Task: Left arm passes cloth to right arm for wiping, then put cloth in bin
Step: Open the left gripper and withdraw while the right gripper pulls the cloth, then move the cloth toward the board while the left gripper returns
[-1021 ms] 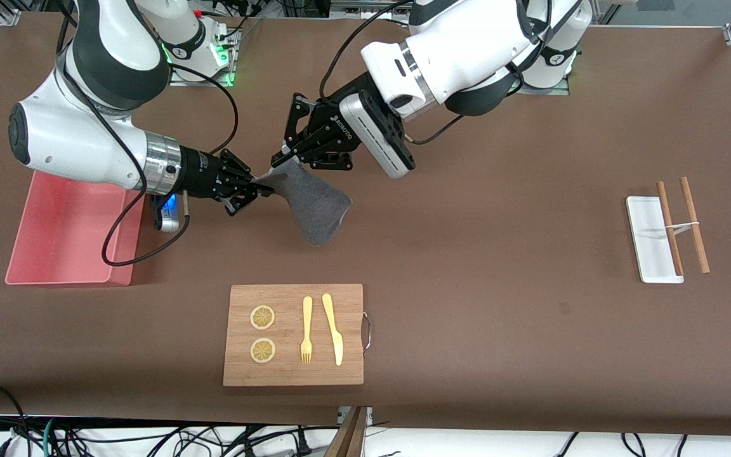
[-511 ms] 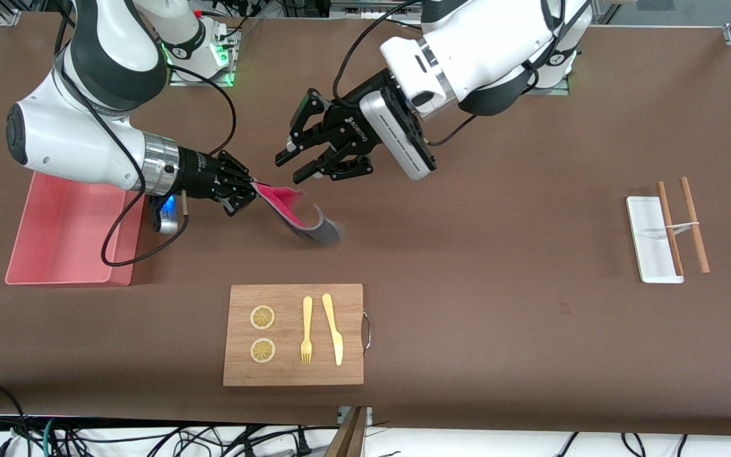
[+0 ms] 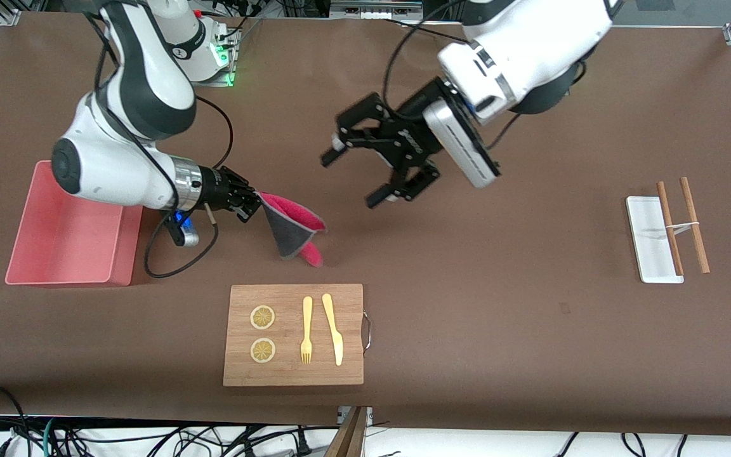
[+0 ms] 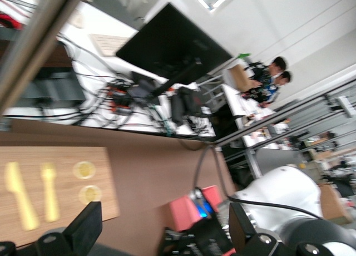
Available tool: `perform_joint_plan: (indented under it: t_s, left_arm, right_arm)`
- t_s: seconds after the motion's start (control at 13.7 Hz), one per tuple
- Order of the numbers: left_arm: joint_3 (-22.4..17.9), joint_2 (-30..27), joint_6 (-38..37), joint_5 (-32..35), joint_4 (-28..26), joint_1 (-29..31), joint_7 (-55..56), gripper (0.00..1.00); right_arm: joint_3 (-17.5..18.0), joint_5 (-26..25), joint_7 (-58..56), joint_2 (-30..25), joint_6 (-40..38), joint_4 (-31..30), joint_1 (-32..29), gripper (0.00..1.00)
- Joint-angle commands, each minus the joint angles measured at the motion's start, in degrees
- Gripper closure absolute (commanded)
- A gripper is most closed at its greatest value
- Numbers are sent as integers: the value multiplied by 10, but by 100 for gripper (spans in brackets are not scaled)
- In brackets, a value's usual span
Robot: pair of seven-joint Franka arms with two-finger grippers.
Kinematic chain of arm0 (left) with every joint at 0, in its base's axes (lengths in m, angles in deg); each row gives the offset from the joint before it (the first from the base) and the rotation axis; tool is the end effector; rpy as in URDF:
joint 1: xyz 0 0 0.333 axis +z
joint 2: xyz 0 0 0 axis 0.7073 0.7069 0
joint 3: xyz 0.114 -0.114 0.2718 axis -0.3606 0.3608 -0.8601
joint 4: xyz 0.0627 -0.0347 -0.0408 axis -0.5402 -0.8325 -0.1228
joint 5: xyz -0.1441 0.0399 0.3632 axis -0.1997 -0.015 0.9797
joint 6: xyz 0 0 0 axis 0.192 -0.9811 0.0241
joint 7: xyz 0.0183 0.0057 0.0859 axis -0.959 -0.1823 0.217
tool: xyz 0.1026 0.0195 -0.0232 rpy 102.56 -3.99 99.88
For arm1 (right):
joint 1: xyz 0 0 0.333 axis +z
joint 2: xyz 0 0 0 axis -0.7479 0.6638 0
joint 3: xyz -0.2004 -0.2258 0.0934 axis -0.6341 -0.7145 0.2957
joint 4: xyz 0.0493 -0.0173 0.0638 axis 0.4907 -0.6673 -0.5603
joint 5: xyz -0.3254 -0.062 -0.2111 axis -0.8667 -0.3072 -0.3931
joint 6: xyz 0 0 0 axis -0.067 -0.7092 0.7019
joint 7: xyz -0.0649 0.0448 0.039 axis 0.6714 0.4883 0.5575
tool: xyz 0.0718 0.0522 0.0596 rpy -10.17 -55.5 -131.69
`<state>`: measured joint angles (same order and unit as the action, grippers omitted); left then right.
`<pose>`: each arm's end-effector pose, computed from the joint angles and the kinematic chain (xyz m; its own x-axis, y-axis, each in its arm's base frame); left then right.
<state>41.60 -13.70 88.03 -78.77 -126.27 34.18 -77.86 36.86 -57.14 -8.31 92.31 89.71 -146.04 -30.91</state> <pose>0.5832 -0.3768 0.6078 0.8572 0.1830 0.4815 -0.2628 -0.6486 0.7144 0.5951 0.2374 0.3976 0.5878 -0.6493 -0.4826 -0.7726 -0.6275 -0.0968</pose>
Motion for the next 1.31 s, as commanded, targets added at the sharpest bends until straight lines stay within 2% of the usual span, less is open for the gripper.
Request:
perform_joint_plan:
  t_s: [0.0, 0.36, 0.51, 0.8, 0.95, 1.09, 1.24]
  left_arm:
    - [1, -44, -32, 74, -88, 58, -6, 0]
    - [0, -49, -236, 267, -71, 122, -6, 0]
    - [1, -51, -289, 279, -63, 138, -7, 0]
    - [-1, -51, -340, 292, -64, 166, -6, 0]
    - [0, -51, -362, 343, -64, 180, -7, 0]
    - [2, -52, -365, 346, -63, 216, -7, 0]
    - [0, -53, -410, 346, -60, 239, -27, 0]
  right_arm:
    - [0, -44, -45, 16, -9, -5, 2, 100]
    - [-1, -116, -112, 58, -8, -23, -8, 100]
    - [-1, -149, -150, 69, -8, -34, -26, 100]
    - [-14, -212, -250, 80, -5, -48, -70, 100]
    - [-43, -224, -305, 82, -6, -52, -73, 100]
    - [-74, -236, -368, 86, -7, -52, -76, 100]
    - [-101, -238, -433, 86, -8, -52, -84, 100]
